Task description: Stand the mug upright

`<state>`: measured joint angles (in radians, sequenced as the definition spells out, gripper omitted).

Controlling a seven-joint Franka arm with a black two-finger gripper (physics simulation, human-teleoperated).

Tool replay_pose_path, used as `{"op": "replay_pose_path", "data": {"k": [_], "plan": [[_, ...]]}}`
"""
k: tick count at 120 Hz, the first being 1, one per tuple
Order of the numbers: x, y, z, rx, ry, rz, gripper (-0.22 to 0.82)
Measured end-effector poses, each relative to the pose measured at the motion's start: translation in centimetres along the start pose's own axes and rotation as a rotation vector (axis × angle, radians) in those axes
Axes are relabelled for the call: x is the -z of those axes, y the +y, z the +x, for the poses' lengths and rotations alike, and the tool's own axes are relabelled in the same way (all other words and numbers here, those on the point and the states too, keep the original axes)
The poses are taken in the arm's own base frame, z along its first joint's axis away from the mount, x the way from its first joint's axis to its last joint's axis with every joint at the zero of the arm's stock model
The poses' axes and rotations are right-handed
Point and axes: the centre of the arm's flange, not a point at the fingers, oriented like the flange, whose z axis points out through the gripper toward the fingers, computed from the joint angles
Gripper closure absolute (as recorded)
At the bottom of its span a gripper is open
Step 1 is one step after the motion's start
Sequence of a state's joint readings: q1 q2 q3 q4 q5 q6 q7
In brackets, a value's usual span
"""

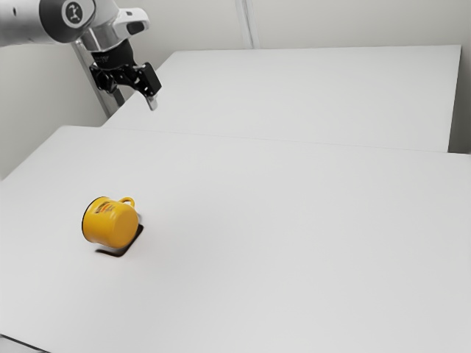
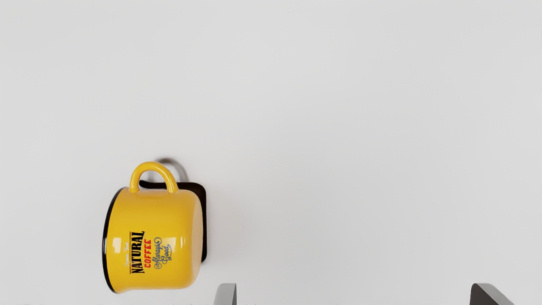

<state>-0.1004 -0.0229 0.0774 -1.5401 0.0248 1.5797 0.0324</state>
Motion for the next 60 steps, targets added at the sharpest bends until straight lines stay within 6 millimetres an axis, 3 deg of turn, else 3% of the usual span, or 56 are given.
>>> {"op": "replay_pose_path", "data": {"k": [29,60], "plan": [[-0.4,1.2,-0.2,-0.017,-0.027,-0.003,0.0],[-0.3,1.4,-2.0,-0.019,-0.044,-0.016,0.0]]}}
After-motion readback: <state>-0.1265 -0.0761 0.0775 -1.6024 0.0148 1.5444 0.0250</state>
